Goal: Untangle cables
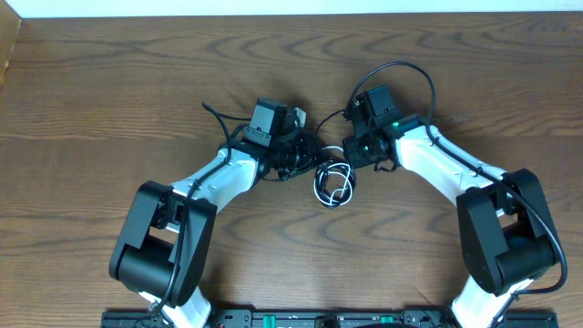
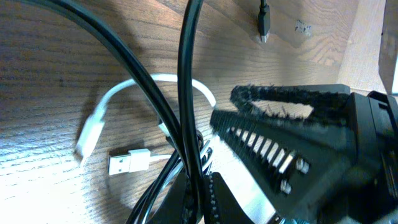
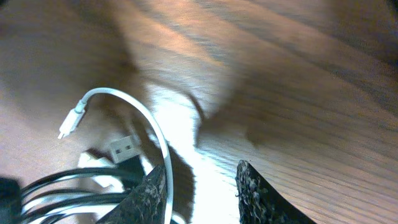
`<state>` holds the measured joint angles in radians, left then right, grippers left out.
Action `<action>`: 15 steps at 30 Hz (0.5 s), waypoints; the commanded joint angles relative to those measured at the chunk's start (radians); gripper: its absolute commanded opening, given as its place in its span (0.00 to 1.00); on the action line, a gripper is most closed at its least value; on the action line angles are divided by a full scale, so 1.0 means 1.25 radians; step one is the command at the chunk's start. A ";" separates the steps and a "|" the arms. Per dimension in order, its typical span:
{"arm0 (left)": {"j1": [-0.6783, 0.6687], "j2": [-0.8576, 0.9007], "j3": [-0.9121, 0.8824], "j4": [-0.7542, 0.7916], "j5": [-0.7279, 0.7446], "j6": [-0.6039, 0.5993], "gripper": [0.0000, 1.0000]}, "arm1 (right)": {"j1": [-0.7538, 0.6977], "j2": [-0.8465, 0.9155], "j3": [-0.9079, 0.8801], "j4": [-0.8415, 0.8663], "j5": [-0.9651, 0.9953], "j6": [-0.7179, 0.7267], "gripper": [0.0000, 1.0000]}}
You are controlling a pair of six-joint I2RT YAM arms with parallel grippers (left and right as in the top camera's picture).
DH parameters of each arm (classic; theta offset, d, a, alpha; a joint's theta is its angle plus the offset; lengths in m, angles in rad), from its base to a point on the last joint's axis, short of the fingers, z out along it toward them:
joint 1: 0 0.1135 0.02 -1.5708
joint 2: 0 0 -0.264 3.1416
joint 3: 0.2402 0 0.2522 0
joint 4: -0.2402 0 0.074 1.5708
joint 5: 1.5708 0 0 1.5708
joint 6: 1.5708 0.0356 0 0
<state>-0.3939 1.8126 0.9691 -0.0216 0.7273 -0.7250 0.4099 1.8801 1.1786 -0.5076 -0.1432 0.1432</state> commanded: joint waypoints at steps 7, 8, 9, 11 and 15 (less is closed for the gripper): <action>0.000 0.009 -0.008 -0.007 -0.022 0.050 0.08 | 0.003 -0.022 -0.004 -0.031 0.153 0.085 0.33; 0.000 0.009 -0.008 -0.013 -0.029 0.050 0.08 | 0.003 -0.022 -0.004 -0.036 0.170 0.092 0.33; 0.000 0.009 -0.008 -0.019 -0.037 0.050 0.08 | 0.003 -0.022 -0.004 -0.041 0.184 0.096 0.33; 0.000 0.009 -0.008 -0.029 -0.056 0.050 0.08 | 0.003 -0.022 -0.004 -0.046 0.198 0.098 0.33; 0.000 0.009 -0.008 -0.039 -0.072 0.078 0.08 | 0.003 -0.022 -0.004 -0.051 0.198 0.099 0.26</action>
<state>-0.3939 1.8126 0.9691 -0.0647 0.6704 -0.6758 0.4099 1.8801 1.1786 -0.5652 0.0605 0.2424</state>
